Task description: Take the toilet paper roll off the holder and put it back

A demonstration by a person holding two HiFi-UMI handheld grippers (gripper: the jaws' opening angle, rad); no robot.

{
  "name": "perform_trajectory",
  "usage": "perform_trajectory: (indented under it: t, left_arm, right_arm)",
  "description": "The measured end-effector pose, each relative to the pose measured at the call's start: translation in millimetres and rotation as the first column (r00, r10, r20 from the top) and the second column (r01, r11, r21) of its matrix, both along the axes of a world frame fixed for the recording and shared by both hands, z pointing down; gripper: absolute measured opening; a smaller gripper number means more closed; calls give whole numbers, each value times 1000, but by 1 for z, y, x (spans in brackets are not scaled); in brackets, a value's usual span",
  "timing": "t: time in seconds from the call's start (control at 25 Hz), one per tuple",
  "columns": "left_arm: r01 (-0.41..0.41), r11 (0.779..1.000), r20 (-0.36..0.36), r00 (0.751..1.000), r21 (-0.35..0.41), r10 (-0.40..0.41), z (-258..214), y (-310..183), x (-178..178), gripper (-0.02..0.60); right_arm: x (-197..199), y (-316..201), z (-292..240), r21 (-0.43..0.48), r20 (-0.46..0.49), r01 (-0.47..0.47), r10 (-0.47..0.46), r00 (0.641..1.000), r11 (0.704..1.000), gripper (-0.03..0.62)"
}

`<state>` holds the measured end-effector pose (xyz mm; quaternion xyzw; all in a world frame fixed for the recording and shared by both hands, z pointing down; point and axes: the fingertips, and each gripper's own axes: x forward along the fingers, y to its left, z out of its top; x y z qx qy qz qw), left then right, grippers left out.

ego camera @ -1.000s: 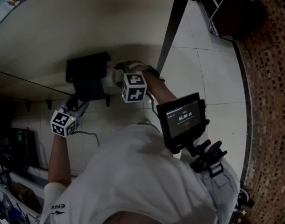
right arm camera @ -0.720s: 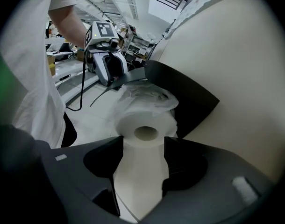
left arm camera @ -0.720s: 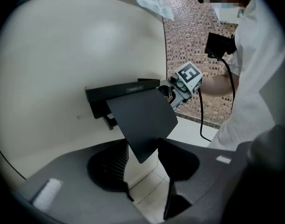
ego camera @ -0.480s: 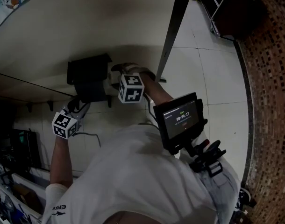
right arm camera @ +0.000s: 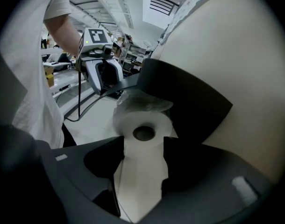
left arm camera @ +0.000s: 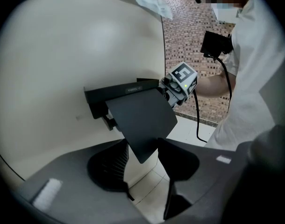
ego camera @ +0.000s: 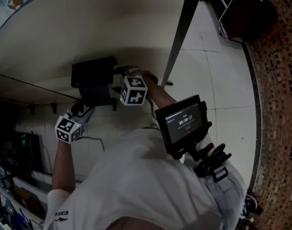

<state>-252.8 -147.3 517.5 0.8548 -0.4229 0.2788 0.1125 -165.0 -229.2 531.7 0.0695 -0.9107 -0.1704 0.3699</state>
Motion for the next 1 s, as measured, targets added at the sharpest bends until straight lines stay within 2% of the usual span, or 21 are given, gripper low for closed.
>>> perform_trajectory:
  t: [1.0]
  left_arm:
    - [-7,1000,4,1000,-13,7,0,0,-2,198]
  right_arm:
    - [-17,1,9,-143,115,-13,30,993,990,273]
